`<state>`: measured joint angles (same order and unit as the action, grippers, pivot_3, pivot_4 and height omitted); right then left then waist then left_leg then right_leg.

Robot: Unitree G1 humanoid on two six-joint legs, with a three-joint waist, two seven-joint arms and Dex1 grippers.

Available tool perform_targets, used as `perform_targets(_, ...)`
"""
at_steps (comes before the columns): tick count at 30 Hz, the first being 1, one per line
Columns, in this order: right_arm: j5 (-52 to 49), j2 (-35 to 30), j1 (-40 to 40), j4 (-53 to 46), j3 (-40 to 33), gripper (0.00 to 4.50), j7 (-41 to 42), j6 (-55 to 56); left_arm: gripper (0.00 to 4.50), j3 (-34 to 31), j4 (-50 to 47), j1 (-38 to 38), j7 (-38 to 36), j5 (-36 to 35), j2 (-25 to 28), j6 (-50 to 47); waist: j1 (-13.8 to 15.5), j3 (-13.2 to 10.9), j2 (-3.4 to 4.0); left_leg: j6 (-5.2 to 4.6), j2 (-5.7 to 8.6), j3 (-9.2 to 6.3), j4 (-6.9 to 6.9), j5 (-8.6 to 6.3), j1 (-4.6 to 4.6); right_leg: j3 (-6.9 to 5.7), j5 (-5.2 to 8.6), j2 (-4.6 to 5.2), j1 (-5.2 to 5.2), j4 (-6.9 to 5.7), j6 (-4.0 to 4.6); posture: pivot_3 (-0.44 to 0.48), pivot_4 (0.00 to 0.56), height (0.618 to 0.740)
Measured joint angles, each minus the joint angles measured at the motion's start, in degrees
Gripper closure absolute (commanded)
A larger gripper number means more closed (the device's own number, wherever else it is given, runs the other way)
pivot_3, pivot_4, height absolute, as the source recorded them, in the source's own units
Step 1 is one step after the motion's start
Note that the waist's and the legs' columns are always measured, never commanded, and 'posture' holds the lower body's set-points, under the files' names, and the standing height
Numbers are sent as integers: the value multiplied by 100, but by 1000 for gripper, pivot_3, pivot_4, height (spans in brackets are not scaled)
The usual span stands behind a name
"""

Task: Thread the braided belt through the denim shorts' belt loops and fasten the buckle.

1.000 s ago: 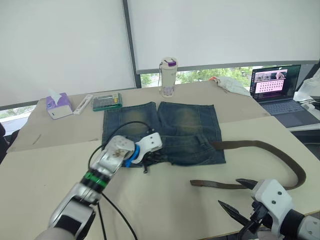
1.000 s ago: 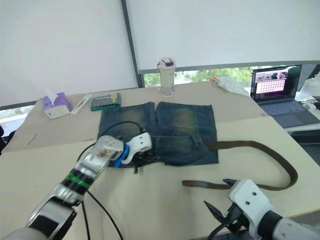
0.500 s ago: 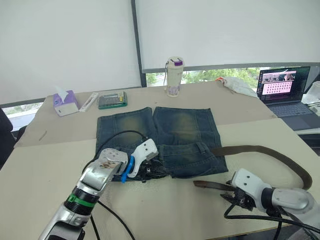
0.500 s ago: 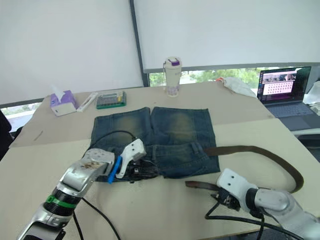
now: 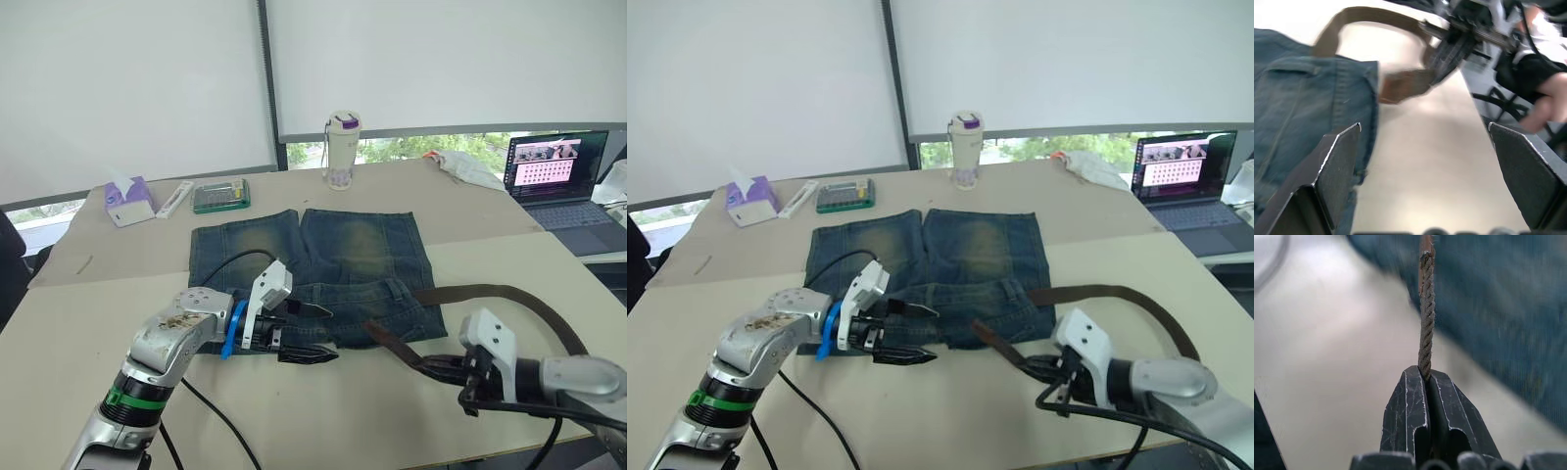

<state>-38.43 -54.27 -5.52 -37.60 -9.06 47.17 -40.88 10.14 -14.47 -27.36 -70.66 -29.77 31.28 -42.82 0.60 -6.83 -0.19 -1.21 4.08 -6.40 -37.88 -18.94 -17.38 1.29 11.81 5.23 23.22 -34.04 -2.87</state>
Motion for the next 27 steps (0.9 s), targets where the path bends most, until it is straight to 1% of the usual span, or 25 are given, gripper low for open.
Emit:
perform_targets(3, -145, 44, 457, -94, 244, 4484, 2, -206, 21, 74, 237, -343, -114, -112, -31, -2, 15, 0, 0, 0, 3, -5, 0, 0, -2, -7, 0, 4, -1, 2, 1, 0, 150, 740)
perform_targets(6, -120, 27, 687, -117, 490, 4484, 13, -327, 21, 272, 436, -593, -262, -117, -51, 24, 16, 1, 1, 7, 6, -7, -1, 5, -4, -9, 0, 6, 0, 4, 1, 0, 150, 740)
perform_targets(7, -118, 21, 714, -118, 534, 4500, 13, -334, 575, 345, 498, -649, -311, -100, -51, 58, 10, 1, 1, 12, 5, -7, 0, 7, -4, -9, 0, 5, 1, 4, 1, 0, 150, 740)
perform_targets(8, -118, 21, 740, -121, 566, 4500, 13, -347, 821, 407, 557, -689, -352, -81, -52, 87, 7, 0, 1, 12, 4, -7, 0, 7, -4, -9, -1, 5, 1, 4, 1, 0, 150, 740)
perform_targets(11, -107, 20, 800, -126, 632, 4500, 10, -423, 1879, 619, 815, -827, -463, 47, -96, 259, 7, 0, 1, 10, 3, -7, 0, 6, -5, -10, -1, 4, 2, 3, 1, 0, 150, 740)
perform_targets(12, -106, 20, 853, -133, 646, 4500, 6, -445, 2152, 660, 886, -853, -468, 72, -140, 319, 7, 0, 1, 10, 3, -7, 0, 6, -5, -9, -1, 5, 2, 3, 2, 0, 150, 740)
perform_targets(13, -107, 21, 923, -166, 650, 4500, -3, -468, 2545, 718, 962, -887, -469, 111, -228, 392, 7, 0, 1, 10, 3, -7, 0, 6, -5, -9, -1, 5, 2, 3, 1, 0, 150, 740)
perform_targets(14, -108, 21, 933, -178, 650, 4500, -3, -470, 2762, 731, 975, -892, -469, 117, -245, 401, 9, 0, 1, 10, 3, -8, 0, 6, -6, -10, -1, 5, 2, 3, 1, 0, 150, 740)
perform_targets(15, -111, 27, 944, -227, 655, 4500, -12, -487, 3223, 791, 1033, -913, -467, 147, -277, 423, 10, 0, 1, 10, 3, -11, 0, 6, -7, -12, -1, 4, 2, 4, 1, 0, 150, 740)
perform_targets(17, -116, 105, 1004, -256, 711, 4500, -69, -515, 3827, 850, 1163, -1008, -447, 203, -367, 455, 11, -1, 0, 10, 3, -12, -1, 7, -7, -13, -1, 5, 3, 3, 2, 0, 150, 740)
perform_targets(18, -115, 207, 1065, -258, 731, 4128, -151, -528, 4232, 892, 1174, -1025, -457, 251, -375, 510, 8, -1, -1, 11, 3, -12, -1, 7, -7, -13, -1, 5, 3, 3, 2, 0, 150, 740)
perform_targets(19, -110, 260, 1087, -257, 727, 3702, -223, -531, 4496, 899, 1213, -1036, -458, 272, -380, 528, 8, -1, 0, 12, 3, -13, 0, 7, -7, -12, -1, 5, 4, 3, 2, 0, 150, 740)
perform_targets(21, -103, 253, 987, -256, 649, 3059, -268, -531, 4500, 921, 1349, -1071, -426, 327, -398, 536, 8, -2, 1, 10, 3, -13, 0, 7, -8, -13, -1, 4, 5, 3, 2, 0, 150, 740)
perform_targets(23, -158, 340, 701, -332, 287, 2443, -493, -607, 4500, 827, 1558, -1121, -217, 262, -533, 251, 35, 0, 4, 10, 5, -21, -1, 7, -15, -20, -1, 7, 6, 3, 2, 0, 150, 740)
perform_targets(25, -493, 523, 438, -525, -363, 2443, -763, -718, 4500, 660, 1678, -1192, 64, 102, -743, -218, 65, -2, 1, 4, 9, -31, -6, 4, -21, -26, -1, 10, 8, 2, 1, 0, 150, 740)
perform_targets(27, -1151, 695, 98, -879, -1106, 2443, -1079, -826, 4500, 459, 1698, -1286, 354, -111, -900, -771, 65, -4, -2, 3, 7, -39, -6, 3, -21, -29, -1, 8, 8, 1, 1, 0, 150, 740)
